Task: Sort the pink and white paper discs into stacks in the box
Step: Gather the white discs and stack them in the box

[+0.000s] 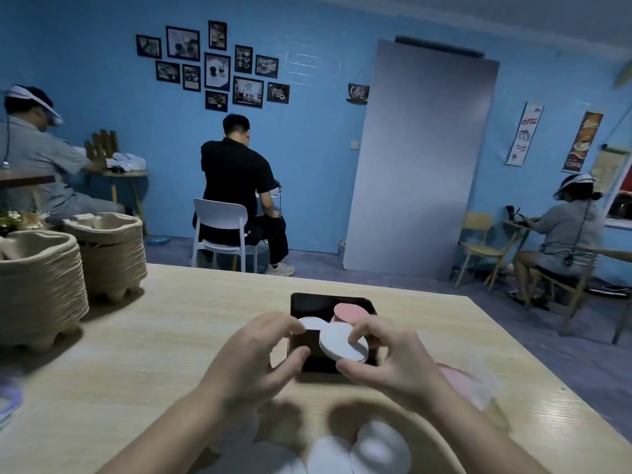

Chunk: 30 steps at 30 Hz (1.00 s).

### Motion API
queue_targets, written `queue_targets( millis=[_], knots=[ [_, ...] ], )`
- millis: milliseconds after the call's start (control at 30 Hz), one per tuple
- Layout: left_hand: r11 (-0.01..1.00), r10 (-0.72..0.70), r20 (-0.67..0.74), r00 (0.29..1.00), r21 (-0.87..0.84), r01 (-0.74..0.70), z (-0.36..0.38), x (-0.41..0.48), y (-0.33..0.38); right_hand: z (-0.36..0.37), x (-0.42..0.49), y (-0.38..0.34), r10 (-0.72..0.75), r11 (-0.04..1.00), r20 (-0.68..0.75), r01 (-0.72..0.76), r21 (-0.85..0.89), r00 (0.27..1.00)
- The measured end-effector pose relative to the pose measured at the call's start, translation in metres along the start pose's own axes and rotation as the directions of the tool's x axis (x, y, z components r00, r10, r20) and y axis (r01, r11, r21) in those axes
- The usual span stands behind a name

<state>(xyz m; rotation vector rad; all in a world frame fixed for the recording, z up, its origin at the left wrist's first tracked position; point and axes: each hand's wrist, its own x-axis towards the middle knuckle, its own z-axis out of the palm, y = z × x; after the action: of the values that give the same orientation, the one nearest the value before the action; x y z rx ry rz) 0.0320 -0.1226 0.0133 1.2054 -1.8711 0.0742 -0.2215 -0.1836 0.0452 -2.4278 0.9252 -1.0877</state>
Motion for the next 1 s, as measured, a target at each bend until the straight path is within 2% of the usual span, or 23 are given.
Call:
queue_targets(
  millis=[167, 367, 800, 1000],
  knots=[
    [0.987, 0.020, 0.045, 0.999, 0.159, -0.027, -0.010, 0.002, -0.020, -0.002, 0.044, 0.001, 0.051, 0.998, -0.020, -0.051, -0.020, 0.998],
    [0.981, 0.010, 0.175, 0.984, 0.190, -0.043, 0.000, -0.014, -0.033, 0.017, 0.085, 0.014, 0.152, 0.985, 0.024, -0.149, -0.088, 0.988],
    [0.991, -0.063, 0.201, 0.978, 0.130, 0.037, 0.008, -0.014, -0.031, 0.044, 0.104, 0.035, 0.133, 0.961, 0.167, -0.085, -0.265, 0.977],
    [0.992, -0.070, 0.212, 0.975, 0.120, 0.045, 0.008, -0.014, -0.029, 0.047, 0.106, 0.039, 0.165, 0.955, 0.193, -0.108, -0.278, 0.967]
  ],
)
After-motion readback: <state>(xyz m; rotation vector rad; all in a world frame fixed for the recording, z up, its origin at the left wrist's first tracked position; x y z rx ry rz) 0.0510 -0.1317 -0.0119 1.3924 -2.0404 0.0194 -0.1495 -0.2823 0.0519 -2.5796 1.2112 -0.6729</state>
